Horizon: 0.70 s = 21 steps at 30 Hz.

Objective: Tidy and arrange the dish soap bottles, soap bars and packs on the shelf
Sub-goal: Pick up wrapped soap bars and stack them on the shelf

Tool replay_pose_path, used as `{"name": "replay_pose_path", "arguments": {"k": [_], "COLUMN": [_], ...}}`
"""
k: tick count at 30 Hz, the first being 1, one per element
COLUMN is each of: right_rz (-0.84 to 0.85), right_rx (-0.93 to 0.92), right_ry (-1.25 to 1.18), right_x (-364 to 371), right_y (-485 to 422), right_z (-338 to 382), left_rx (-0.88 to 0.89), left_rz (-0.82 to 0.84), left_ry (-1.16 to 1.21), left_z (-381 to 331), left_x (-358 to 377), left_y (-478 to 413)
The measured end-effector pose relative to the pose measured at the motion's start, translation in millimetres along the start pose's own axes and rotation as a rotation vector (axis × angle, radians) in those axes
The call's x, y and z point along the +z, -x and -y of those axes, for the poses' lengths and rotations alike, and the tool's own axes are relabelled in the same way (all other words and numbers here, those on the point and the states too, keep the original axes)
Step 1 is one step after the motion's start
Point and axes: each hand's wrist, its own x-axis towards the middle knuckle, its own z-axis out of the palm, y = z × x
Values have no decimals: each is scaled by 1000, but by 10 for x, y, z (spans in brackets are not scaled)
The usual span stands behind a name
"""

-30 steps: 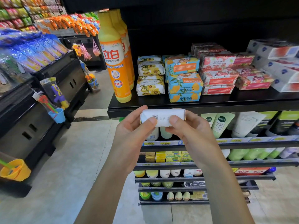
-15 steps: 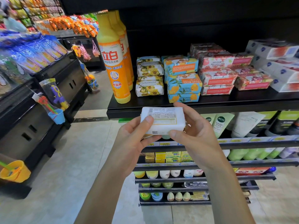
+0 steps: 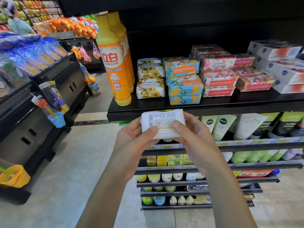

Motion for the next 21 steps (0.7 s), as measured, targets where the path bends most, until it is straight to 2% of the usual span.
{"name": "replay_pose_path", "arguments": {"k": [11, 21], "right_rz": [-27, 47], "right_rx": [-1, -120], "right_ry": [26, 54], "right_x": [11, -69], "right_y": [22, 37], "right_z": [28, -24], "left_rx": [-3, -21], "left_rz": [4, 8], "left_ry": [-39, -104], "left_z": [28, 17], "left_x": [-16, 5], "left_y": [-2, -6]}}
